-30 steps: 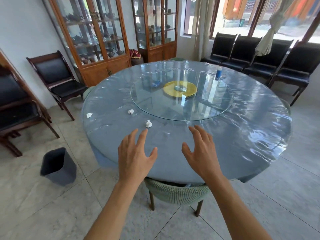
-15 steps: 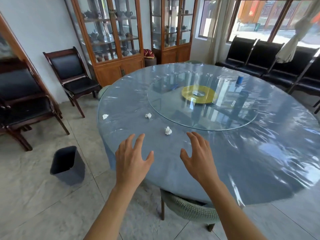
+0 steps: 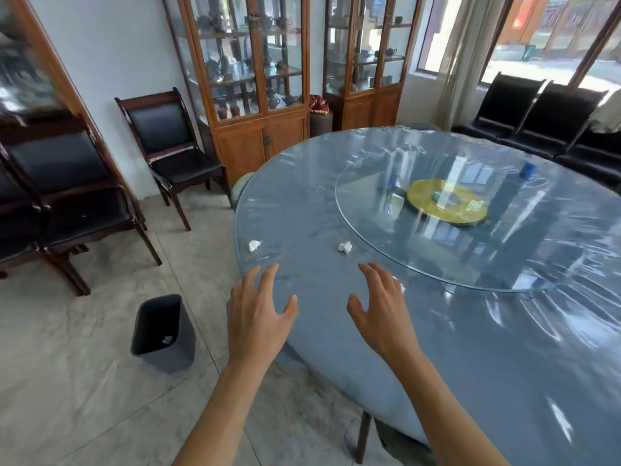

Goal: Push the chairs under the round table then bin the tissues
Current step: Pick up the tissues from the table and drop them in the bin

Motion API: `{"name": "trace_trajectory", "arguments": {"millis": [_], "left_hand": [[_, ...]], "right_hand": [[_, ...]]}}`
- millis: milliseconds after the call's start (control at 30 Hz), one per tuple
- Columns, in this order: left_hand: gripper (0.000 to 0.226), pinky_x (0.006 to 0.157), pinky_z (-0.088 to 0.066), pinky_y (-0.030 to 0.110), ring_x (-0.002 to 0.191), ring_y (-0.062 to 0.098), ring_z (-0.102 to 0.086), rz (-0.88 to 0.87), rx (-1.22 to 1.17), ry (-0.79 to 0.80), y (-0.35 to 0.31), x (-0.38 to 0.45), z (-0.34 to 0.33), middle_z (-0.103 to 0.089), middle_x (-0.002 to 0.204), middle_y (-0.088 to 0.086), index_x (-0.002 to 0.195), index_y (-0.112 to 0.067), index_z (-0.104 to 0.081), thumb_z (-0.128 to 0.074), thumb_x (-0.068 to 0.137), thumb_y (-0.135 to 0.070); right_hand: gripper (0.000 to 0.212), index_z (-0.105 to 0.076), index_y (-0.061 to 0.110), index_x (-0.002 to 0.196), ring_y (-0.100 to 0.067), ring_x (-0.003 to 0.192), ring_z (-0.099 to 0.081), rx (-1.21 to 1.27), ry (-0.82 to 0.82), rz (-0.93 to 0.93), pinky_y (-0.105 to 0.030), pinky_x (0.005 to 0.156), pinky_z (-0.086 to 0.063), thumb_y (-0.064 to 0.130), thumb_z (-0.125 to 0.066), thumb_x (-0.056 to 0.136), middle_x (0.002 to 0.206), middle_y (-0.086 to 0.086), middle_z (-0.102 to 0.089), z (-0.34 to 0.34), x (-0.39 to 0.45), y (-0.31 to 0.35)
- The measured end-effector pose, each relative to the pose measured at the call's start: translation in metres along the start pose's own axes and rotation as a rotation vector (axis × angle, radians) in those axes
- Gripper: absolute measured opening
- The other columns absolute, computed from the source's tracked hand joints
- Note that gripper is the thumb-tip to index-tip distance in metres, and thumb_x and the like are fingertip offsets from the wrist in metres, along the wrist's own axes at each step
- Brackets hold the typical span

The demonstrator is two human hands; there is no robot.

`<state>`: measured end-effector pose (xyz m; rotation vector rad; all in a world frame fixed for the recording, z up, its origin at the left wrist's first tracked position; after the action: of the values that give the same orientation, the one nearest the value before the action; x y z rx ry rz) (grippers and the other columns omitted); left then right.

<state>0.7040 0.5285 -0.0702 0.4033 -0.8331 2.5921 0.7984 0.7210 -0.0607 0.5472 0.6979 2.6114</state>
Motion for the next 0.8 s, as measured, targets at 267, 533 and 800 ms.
{"name": "trace_trajectory", "arguments": {"millis": [267, 533, 800], "left_hand": [[0.062, 0.098, -0.046, 0.046, 0.124, 0.031, -0.047, 0.095, -0.080, 0.009, 0.055, 0.062, -0.011, -0.047, 0.142, 0.005, 0.141, -0.026, -0.046, -0.066, 0.085, -0.042], [0.063, 0.097, -0.047, 0.043, 0.125, 0.025, -0.045, 0.151, -0.037, 0.124, 0.112, 0.147, -0.062, -0.043, 0.143, -0.002, 0.143, -0.031, -0.039, -0.061, 0.086, -0.047], [0.061, 0.093, -0.045, 0.037, 0.128, 0.022, -0.041, 0.238, -0.064, 0.246, 0.148, 0.217, -0.108, -0.041, 0.141, -0.005, 0.143, -0.032, -0.040, -0.061, 0.088, -0.046]], "right_hand": [[0.055, -0.047, 0.010, 0.141, -0.036, 0.128, -0.043, 0.068, 0.033, 0.031, -0.040, 0.104, -0.037, 0.019, -0.064, 0.089, 0.146, -0.012, -0.045, -0.061, 0.072, 0.032], [0.055, -0.046, 0.009, 0.141, -0.035, 0.128, -0.043, 0.132, 0.088, -0.007, -0.036, 0.105, -0.034, 0.019, -0.062, 0.090, 0.146, -0.010, -0.045, -0.141, 0.166, 0.041], [0.053, -0.046, 0.007, 0.140, -0.033, 0.128, -0.044, 0.186, 0.154, -0.132, -0.026, 0.102, -0.028, 0.015, -0.061, 0.090, 0.142, -0.010, -0.048, -0.200, 0.234, 0.041]]}}
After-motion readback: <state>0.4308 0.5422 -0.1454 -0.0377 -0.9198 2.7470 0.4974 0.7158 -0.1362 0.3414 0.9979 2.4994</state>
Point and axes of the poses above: each hand's wrist, its own x-axis towards the middle knuckle, its own z-axis out of the back of the hand, y = z × x, the point moved 2 cm from there along x, towards the middle knuckle
